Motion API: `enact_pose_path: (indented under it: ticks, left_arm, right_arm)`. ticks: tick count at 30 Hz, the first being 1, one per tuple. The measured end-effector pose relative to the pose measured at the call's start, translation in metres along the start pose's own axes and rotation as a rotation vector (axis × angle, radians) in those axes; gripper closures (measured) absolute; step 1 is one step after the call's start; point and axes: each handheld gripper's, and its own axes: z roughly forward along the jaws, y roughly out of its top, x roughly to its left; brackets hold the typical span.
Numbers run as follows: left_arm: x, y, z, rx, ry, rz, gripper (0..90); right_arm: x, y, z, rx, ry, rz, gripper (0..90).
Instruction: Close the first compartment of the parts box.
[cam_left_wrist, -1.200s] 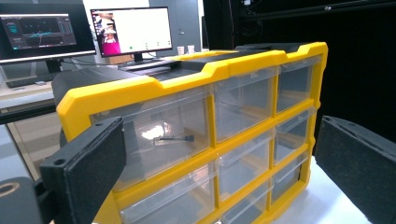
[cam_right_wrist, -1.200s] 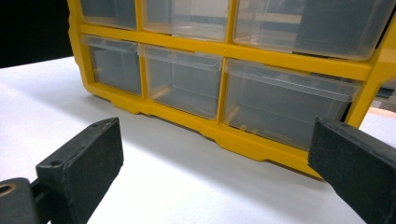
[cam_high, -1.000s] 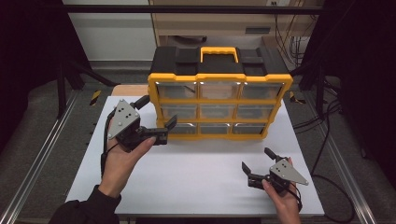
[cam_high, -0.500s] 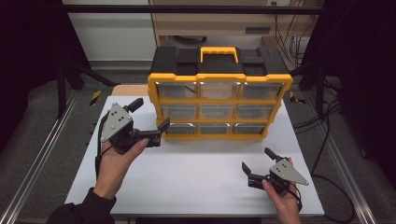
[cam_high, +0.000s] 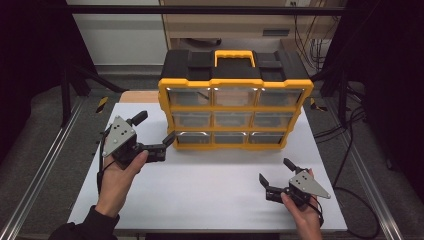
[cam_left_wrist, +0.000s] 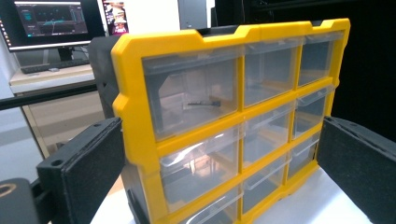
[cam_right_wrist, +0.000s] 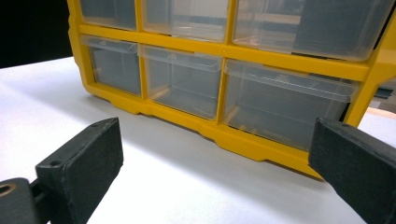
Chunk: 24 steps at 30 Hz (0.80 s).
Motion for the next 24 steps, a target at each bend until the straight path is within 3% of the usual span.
enact_pose_path:
  ticks: [11,24]
  left_arm:
    - [0.011,-0.006,-0.012,0.015,0.006,-0.008,1.1]
    - [0.02,-0.023,-0.023,0.025,0.02,-0.018,1.4]
  right_arm:
    - [0.0,0.0,0.001,0.002,0.004,0.001,3.2]
    - [0.001,0.0,0.0,0.004,0.001,-0.002,3.3]
